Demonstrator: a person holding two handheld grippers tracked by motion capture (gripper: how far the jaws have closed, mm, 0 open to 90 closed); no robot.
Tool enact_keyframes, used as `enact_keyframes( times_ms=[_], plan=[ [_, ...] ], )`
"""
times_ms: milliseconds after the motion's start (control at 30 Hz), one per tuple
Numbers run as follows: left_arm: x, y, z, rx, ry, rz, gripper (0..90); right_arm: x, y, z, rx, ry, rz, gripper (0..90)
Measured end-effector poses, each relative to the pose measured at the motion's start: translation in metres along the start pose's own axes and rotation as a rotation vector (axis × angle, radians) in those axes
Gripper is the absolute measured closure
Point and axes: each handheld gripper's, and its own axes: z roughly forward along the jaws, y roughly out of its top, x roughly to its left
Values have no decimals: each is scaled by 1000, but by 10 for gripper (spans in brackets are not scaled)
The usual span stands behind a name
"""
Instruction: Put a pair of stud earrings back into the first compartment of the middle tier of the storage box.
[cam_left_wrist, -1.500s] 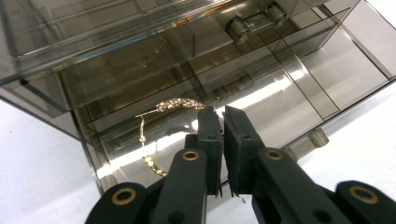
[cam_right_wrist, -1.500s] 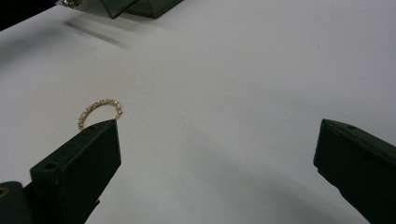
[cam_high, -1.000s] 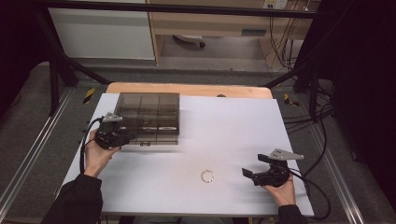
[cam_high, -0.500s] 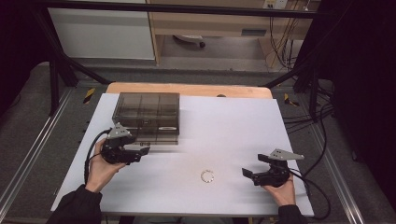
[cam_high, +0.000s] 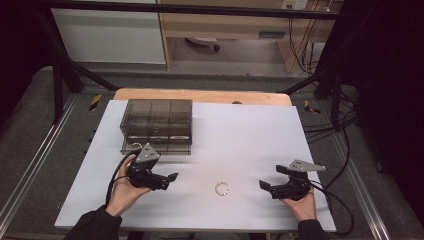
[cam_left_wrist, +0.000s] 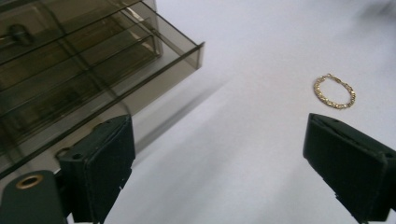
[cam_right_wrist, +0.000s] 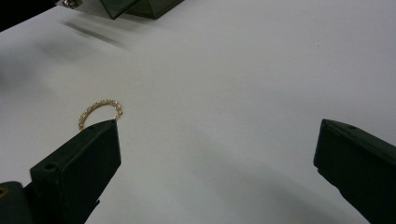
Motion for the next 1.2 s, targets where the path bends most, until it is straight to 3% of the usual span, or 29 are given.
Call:
enact_keyframes(
  times_ms=[300,500,733,933,1200],
  plan=[
    [-24,10,21,4,-35,10,57,0,0,0,2,-1,0,10],
    [-42,17,36,17,-59,40,56,0,0,0,2,-1,0,10],
    [-55,22,54,43,-62,64,60,0,0,1,3,-1,-5,10],
    [-63,27,70,48,-59,61,133,0,0,0,3,0,-6,10],
    [-73,29,90,78,-87,56,262,0,0,0,4,0,-3,10]
  ],
)
